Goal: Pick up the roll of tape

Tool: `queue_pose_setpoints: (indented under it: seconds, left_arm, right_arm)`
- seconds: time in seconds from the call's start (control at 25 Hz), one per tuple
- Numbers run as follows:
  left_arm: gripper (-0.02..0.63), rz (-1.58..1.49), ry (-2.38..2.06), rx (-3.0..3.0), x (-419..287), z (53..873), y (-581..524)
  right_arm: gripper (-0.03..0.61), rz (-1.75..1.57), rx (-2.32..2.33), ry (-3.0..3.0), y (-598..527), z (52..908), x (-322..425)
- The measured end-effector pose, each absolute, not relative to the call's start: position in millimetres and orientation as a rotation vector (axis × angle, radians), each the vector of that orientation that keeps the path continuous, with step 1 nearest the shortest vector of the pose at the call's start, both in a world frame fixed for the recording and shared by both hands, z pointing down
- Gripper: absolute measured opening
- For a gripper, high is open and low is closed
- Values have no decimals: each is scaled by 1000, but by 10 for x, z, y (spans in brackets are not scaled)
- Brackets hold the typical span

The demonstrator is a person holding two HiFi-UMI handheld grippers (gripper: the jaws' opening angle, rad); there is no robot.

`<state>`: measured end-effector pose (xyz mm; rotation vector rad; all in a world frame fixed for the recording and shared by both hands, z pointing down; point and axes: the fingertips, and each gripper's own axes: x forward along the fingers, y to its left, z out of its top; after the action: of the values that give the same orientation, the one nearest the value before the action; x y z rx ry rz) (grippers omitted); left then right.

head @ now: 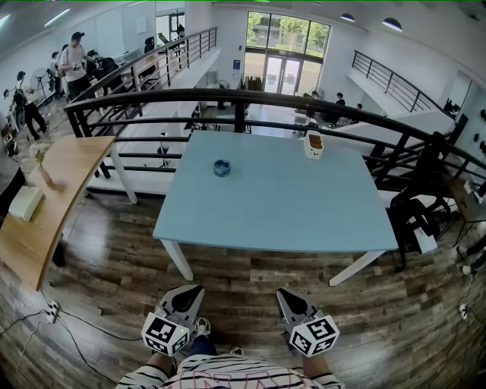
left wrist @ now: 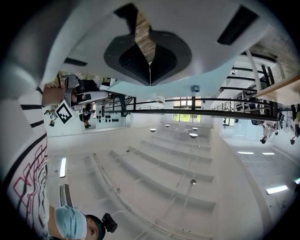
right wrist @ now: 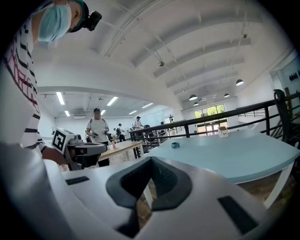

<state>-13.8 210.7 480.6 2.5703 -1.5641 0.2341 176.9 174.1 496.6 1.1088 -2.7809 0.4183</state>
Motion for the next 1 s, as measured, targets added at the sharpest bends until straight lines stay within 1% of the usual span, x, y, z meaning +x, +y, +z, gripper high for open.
queue_pose_setpoints:
  seconds: [0.48, 0.56, 0.6, 0.64, 0.68, 0.72, 1.0]
  left_arm:
    - [28, 195, -1607, 2579, -97, 4740, 2056]
    - [41, 188, -1605, 2588, -79, 4730, 2060]
    - [68, 189, -1601, 2588, -76, 4736, 2056]
    - [135, 190, -1597, 2584, -79, 4746, 2048]
    - [198, 191, -1596, 2578, -91, 4758, 2036]
    - [213, 189, -1596, 2572, -111, 4772, 2019]
    - [242, 210, -1565, 2588, -277, 4885, 1720]
  right_arm:
    - [28, 406, 1128, -2829, 1643, 4901, 1807]
    - [31, 394, 1175, -2832, 1578, 4881, 1846]
    - [37, 401, 1201, -2828, 1539, 4882, 1865]
    - [91, 416, 1222, -2823, 1501, 4887, 1877]
    - [213, 433, 1234, -2819, 1473, 4896, 1881]
    - [232, 445, 1240, -2814, 1454, 4907, 1878]
    - [232, 459, 1267, -2781, 1255, 4994, 1761]
